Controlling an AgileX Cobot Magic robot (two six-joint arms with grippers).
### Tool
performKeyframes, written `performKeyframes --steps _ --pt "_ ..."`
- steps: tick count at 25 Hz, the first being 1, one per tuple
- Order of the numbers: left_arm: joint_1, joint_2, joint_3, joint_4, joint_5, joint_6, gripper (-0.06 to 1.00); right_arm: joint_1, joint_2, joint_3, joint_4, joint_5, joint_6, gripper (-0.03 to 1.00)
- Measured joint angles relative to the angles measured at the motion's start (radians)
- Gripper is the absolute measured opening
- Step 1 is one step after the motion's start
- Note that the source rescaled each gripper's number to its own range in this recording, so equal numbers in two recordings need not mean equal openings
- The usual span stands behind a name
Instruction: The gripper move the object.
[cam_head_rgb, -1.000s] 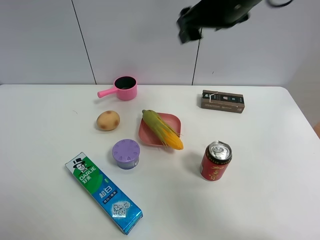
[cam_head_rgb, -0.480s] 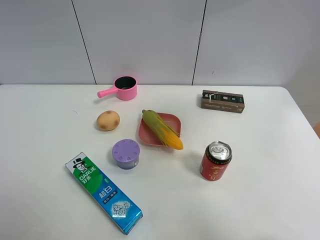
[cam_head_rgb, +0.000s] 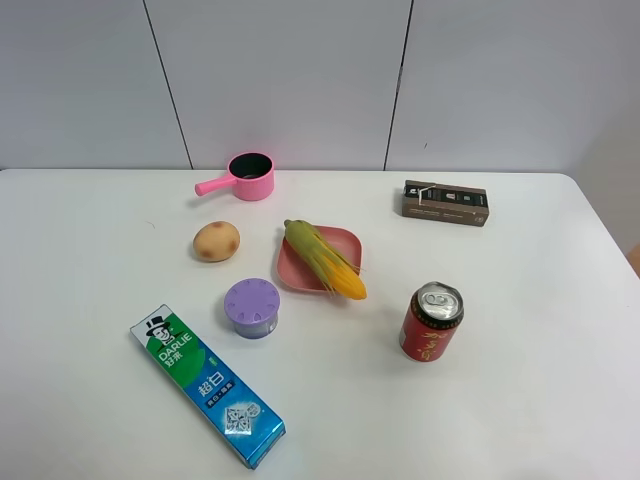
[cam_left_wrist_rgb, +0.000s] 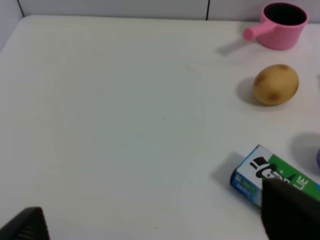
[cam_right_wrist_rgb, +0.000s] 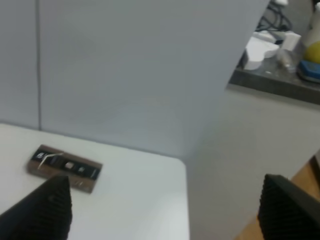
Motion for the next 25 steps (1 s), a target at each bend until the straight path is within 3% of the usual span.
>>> performKeyframes --steps 5,12,18,25 --pt "0.000 0.000 0.000 0.000 0.000 0.000 1.00 0.000 -0.183 0.156 0.108 0.002 -0.009 0.83" --pt "0.000 0.000 0.000 0.000 0.000 0.000 1.00 0.000 -0.338 0.261 0.249 0.005 0.003 0.84" --pt "0.000 0.000 0.000 0.000 0.000 0.000 1.00 0.000 -0.369 0.340 0.451 0.003 -0.010 0.84" --pt "0.000 0.000 0.000 0.000 0.000 0.000 1.00 0.000 -0.366 0.630 0.473 0.002 -0.026 0.84"
